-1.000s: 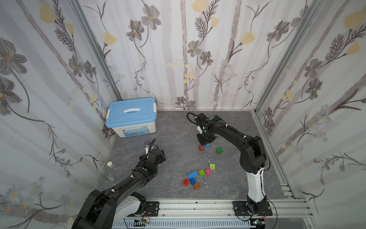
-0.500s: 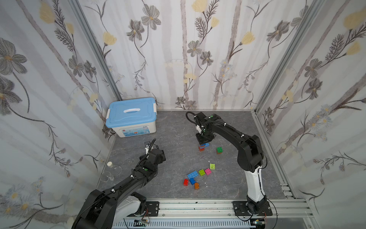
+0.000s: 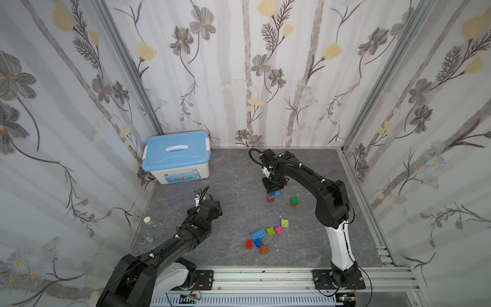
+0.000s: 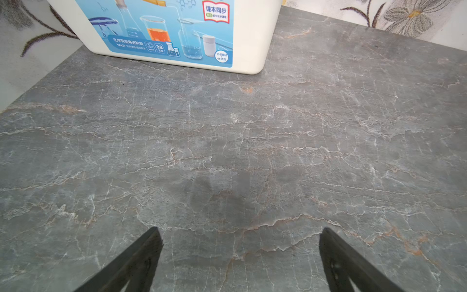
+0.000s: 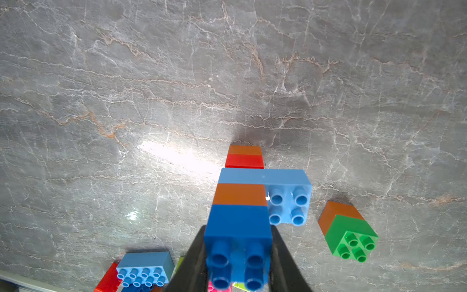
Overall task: Assemble the letter h with lego
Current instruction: Assemble the lego brick with the lego brick.
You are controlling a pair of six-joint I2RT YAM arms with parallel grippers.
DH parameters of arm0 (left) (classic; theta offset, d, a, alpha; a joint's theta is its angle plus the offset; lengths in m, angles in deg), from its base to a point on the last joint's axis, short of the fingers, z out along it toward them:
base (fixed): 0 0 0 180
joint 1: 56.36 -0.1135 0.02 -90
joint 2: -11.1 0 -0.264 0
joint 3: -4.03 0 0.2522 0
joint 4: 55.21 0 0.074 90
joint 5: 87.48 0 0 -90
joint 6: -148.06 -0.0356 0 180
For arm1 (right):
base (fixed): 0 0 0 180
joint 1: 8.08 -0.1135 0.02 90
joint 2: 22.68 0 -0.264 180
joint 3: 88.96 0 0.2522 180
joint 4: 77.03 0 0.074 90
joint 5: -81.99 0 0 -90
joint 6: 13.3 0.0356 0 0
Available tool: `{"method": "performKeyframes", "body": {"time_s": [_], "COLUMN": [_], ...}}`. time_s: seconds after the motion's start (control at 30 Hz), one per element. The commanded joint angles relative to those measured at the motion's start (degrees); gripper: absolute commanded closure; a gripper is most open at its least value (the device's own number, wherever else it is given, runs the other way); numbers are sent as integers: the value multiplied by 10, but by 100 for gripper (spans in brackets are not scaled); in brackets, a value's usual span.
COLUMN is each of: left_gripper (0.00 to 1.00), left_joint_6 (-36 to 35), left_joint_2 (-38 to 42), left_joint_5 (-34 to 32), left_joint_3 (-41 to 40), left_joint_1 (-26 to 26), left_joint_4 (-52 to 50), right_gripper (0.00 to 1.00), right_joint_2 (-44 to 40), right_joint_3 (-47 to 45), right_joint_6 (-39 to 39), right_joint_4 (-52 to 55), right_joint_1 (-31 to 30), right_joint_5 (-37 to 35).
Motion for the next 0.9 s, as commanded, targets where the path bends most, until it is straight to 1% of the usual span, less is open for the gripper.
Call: {"method": "performKeyframes", "body": {"time_s": [0.0, 0.5, 0.7, 0.87], "left_gripper": [0, 0, 0, 0], "left_joint_6": [4, 4, 4, 4], "left_joint_2": [1, 0, 1, 2], "left_joint_5": [-8, -9, -9, -9], "left_joint_3": [2, 3, 2, 2], "left_joint_1": [0, -1, -1, 0], "left_joint_4": [5, 5, 4, 5], "right_gripper": [81, 81, 81, 82], "right_joint_2": [49, 22, 51, 102], "right_joint_3": [-16, -25, -29, -40], "right_joint_6": [2, 27, 25, 29], "right_joint_4": [-5, -7, -11, -29], "right_joint_1": [2, 14, 13, 13], "right_joint_5": [-12, -15, -5, 13]}}
